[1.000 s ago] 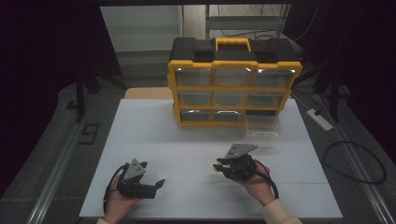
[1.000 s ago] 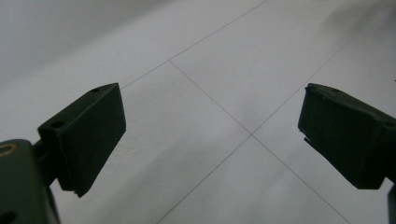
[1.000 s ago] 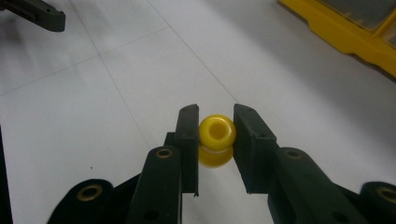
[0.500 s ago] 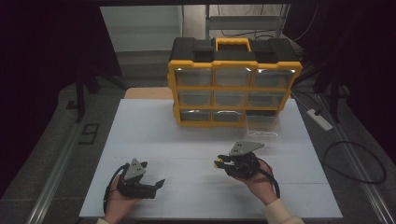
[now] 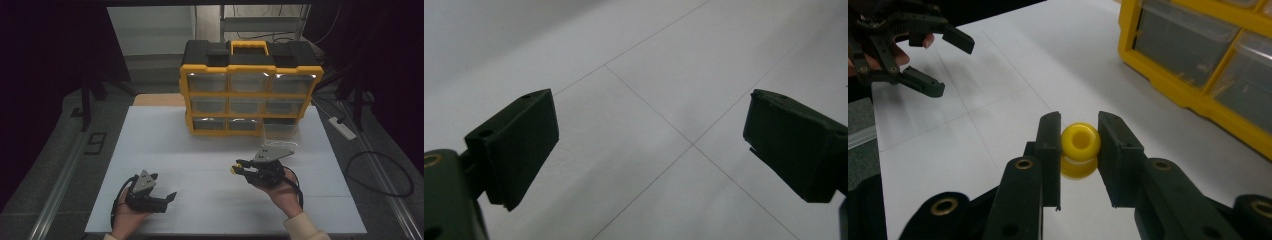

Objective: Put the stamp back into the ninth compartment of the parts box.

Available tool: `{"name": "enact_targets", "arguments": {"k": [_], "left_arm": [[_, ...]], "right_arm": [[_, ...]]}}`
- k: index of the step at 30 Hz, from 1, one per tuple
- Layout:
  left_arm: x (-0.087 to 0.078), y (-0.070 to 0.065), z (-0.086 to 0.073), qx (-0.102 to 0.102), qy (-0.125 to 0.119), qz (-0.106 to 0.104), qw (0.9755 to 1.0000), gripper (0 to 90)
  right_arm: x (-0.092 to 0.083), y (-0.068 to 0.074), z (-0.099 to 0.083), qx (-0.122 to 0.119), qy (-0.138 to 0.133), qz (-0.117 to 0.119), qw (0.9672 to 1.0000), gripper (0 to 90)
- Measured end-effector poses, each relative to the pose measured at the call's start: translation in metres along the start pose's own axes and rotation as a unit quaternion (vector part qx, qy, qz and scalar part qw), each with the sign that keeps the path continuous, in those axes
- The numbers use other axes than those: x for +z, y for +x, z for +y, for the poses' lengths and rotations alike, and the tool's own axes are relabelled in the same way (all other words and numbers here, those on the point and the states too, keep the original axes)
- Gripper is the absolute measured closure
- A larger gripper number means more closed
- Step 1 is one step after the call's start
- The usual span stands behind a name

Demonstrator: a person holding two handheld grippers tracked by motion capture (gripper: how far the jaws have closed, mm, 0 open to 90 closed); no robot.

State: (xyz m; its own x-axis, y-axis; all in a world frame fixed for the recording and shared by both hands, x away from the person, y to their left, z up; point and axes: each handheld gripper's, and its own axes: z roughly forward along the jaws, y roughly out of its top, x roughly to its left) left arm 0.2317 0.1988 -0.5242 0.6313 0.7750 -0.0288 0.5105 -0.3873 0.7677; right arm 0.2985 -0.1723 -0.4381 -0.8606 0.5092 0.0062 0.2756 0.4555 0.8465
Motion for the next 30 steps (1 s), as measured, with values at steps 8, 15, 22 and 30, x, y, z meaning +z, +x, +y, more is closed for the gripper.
{"name": "enact_targets", "arguments": {"k": [8,15,22,30], "left_arm": [[0.0,0.0,0.0,0.0,0.0,0.0,1.0,7.7],[0.0,0.0,0.0,0.001,0.0,0.0,1.0,7.7],[0.0,0.0,0.0,0.001,0.0,0.0,1.0,7.7],[0.0,0.0,0.0,0.003,0.0,0.0,1.0,7.8]], "right_arm": [[-0.006,-0.006,0.003,0.007,-0.013,-0.004,0.9999,72.6],[-0.011,-0.012,0.005,0.012,-0.023,-0.015,0.9996,72.6],[-0.014,-0.016,0.007,0.016,-0.032,-0.024,0.9991,72.6],[-0.016,-0.022,0.01,0.019,-0.039,-0.031,0.9986,72.6]]}}
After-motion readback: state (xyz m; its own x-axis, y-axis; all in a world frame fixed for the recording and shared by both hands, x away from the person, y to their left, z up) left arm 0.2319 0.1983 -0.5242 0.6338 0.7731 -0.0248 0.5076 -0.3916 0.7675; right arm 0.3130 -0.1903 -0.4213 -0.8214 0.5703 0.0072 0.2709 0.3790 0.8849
